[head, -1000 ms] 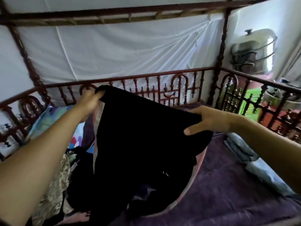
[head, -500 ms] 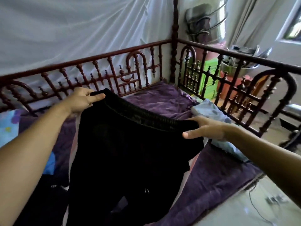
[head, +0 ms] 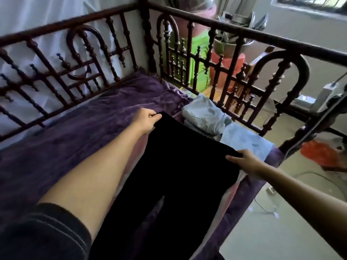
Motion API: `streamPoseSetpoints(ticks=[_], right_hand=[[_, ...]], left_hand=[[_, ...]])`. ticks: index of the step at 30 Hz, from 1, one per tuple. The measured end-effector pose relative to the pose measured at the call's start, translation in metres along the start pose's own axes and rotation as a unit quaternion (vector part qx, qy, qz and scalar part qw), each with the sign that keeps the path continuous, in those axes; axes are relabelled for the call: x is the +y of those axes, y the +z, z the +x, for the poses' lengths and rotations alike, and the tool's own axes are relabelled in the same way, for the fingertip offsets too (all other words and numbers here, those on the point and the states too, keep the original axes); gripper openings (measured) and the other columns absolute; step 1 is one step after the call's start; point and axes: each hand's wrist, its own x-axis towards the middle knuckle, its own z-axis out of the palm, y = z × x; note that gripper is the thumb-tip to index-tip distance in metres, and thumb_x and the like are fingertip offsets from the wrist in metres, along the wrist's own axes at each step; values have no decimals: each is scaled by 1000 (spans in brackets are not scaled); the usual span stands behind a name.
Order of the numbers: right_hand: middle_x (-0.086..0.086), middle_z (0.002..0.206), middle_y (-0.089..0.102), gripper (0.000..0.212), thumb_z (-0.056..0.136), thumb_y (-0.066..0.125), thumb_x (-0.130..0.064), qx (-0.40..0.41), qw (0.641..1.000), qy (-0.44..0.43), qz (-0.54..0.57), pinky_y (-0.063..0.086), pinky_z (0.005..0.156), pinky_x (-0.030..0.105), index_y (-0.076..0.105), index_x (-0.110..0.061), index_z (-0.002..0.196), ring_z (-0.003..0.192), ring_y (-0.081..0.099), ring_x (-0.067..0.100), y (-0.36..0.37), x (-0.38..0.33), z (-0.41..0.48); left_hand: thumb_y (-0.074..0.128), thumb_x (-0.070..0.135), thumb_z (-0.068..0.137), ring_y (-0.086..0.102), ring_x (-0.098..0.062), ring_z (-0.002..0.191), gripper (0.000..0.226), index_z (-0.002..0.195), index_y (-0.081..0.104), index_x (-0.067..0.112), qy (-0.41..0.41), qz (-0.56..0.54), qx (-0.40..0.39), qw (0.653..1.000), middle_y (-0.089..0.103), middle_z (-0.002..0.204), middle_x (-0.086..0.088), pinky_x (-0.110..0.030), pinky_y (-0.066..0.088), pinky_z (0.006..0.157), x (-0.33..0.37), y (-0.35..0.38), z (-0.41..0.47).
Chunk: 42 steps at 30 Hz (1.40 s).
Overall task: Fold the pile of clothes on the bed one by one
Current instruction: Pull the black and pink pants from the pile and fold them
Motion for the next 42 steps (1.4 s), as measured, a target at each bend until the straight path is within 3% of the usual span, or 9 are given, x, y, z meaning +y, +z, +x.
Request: streamPoseSetpoints(ticks=[7,9,12,15,18,22,29,35,42], right_hand=[[2,79,74,22,88,68,-34,28,995,96,4,56,74,37,73,-13,90,76,70,17,-23,97,133],[5,76,72,24,87,68,-34,21,992,124,-17,55,71,38,72,-10,87,74,69,22,-14,122,165],[0,66,65,27,88,65,-40,-20,980,145,-136,43,58,29,69,-13,85,68,64,21,4,152,198],[7,93,70,31,89,59,-44,-76,939,130,-309,43,68,29,66,-17,100,91,66,27,15,162,208],[7,111,65,34,90,51,-45,-70,891,45,-447,47,74,34,55,-19,111,103,62,28,24,147,209],[2,128,51,44,90,48,-40,-69,870,-76,-482,47,82,37,43,-24,131,121,45,25,61,96,214],[-1,123,57,38,90,50,-36,-207,824,-217,-481,47,82,35,52,-26,127,117,51,23,199,8,192],[2,121,60,31,92,49,-37,-292,764,-285,-499,46,79,34,57,-24,119,107,59,28,333,-23,143],[5,139,47,48,90,56,-28,-257,775,-338,-468,42,94,39,46,-21,136,126,44,27,490,-35,107]], left_hand=[[60,32,92,62,-30,82,27,88,69,7,-70,12,-31,997,65,81,-15,-31,37,66,16,147,102],[60,34,91,63,-31,87,24,87,69,11,-98,18,-38,994,69,88,-14,-30,38,66,5,187,124],[59,31,90,63,-27,96,20,101,70,18,-140,1,-36,990,69,99,-8,-28,42,75,-22,232,145],[58,31,92,57,-28,110,37,126,59,16,-189,10,-46,981,61,118,-12,-32,43,92,-59,245,134],[58,26,92,57,-33,110,34,122,59,11,-255,20,-35,966,62,118,-15,-34,42,90,-107,228,91],[59,21,90,58,-30,110,36,124,58,9,-394,14,-40,918,65,117,-12,-31,42,90,-168,195,-2],[63,21,90,60,-26,106,36,125,57,13,-566,-40,6,823,62,117,-11,-28,45,85,-246,152,-184],[62,20,88,50,-32,116,47,132,51,13,-604,84,62,790,46,131,-15,-42,45,97,-324,112,-303],[76,29,77,35,-39,130,82,146,33,16,-591,148,122,784,35,145,-19,-52,38,99,-439,67,-391]])
